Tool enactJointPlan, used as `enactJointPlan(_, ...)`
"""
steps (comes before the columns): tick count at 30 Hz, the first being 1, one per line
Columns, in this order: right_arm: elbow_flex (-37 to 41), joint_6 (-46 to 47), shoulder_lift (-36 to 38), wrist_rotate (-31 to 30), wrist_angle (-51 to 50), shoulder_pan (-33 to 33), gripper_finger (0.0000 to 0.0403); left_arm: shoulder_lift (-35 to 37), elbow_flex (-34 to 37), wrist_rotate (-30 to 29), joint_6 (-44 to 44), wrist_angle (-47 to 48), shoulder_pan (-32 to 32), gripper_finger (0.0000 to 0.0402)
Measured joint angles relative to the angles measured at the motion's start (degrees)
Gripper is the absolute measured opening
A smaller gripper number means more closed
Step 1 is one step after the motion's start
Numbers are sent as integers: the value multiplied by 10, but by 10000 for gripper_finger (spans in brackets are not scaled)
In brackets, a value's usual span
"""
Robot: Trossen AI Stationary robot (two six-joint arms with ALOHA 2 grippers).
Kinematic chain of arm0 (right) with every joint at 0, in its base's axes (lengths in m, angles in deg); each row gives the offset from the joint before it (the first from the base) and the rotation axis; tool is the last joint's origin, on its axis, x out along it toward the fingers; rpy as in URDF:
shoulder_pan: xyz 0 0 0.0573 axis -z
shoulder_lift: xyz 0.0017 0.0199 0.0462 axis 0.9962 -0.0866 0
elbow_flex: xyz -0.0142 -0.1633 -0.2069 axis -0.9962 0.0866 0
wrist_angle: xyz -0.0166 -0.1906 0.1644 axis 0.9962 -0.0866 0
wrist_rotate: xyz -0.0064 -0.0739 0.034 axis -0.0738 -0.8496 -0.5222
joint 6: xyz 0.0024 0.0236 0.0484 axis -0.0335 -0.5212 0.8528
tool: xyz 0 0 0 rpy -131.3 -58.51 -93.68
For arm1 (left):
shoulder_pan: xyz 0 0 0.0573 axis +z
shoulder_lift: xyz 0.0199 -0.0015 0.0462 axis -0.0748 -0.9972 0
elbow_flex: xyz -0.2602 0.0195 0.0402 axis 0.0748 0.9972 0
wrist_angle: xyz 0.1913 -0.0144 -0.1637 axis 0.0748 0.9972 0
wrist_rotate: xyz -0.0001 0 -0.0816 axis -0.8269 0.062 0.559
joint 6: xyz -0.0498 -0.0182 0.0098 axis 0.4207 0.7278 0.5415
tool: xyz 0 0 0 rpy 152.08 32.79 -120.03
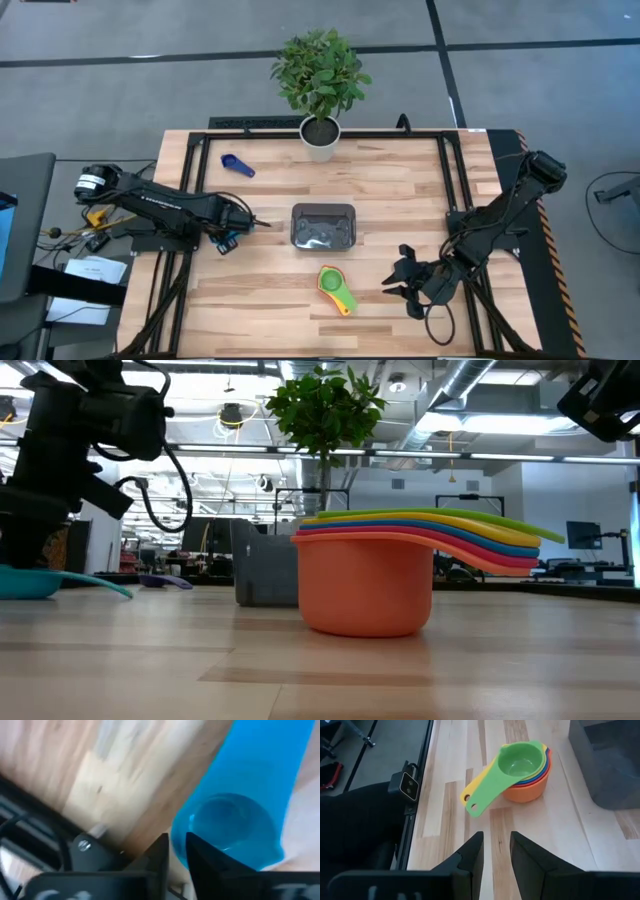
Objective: Nest measuring cups in basket
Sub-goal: Stack the light blue measuring cup on top of the green measuring cup
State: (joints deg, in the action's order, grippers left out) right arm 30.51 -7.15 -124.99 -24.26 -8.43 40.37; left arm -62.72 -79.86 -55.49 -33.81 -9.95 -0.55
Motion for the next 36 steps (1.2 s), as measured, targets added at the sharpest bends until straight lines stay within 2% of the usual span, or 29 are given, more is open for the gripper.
enactJointPlan(4, 0, 5, 0, 0, -7, 0, 118, 0, 0, 20, -39, -30, 0, 9)
enactJointPlan(10, 0, 9, 0, 4, -7, 0, 118, 0, -2, 30, -68, -53, 0, 5)
enactJointPlan(14, 0, 10, 0, 8, -7, 0, 119, 0, -31, 41, -68, -47, -9, 3)
enactJointPlan(28, 0, 20, 0, -19, -18, -17, 118, -12, -242, -11, -110, -40, -121, 0)
enactJointPlan(32, 0, 28, 0, -35, -21, -27, 118, -63, -298, -20, -135, -42, -136, 0)
enactJointPlan(36, 0, 48, 9, -40, -22, -37, 118, -157, -374, -19, -173, -43, -131, 0)
